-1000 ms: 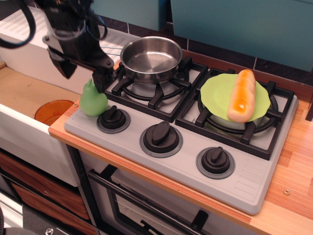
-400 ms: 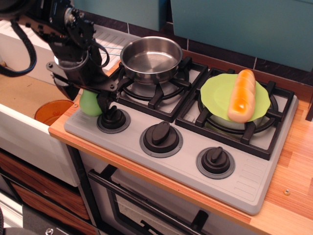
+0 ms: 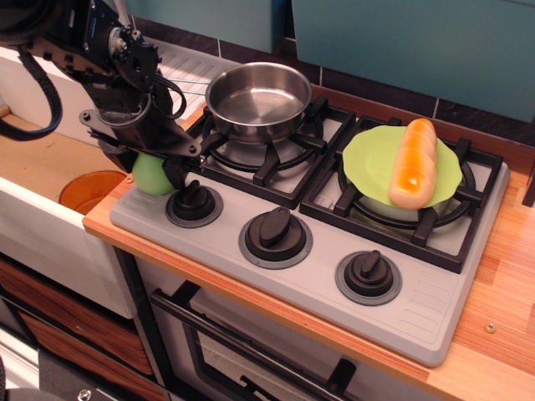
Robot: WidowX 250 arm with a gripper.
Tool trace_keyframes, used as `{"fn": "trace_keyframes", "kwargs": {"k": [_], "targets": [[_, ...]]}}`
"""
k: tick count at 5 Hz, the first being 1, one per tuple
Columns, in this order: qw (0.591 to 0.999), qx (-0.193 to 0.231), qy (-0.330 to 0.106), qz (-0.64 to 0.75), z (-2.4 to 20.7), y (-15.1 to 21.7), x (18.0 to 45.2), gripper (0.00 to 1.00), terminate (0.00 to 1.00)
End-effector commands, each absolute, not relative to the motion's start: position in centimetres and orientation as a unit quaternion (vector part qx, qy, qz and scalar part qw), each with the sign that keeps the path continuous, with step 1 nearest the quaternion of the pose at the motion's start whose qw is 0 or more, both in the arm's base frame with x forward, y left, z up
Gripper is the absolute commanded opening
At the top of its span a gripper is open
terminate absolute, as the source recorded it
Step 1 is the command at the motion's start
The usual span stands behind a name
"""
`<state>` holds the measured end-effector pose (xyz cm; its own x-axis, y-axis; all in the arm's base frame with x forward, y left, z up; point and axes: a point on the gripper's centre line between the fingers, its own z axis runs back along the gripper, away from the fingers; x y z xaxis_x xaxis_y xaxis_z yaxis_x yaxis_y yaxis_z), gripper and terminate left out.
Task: Put bread on plate and pear in pot or pan on stove
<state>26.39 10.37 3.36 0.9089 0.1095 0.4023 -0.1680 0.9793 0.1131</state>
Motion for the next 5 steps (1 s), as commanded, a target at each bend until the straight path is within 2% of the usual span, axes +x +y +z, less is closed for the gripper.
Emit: {"fn": "trace_keyframes", "kwargs": {"k": [1, 4, 5], "targets": [[0.975, 0.073, -0.201, 0.057, 4.2, 9.5, 27.1, 0.0, 0.0], [0.978, 0.089, -0.18, 0.058, 8.2, 9.0, 27.2, 0.0, 0.0], [0.979, 0.095, -0.17, 0.056, 10.3, 8.7, 27.5, 0.0, 0.0]]}}
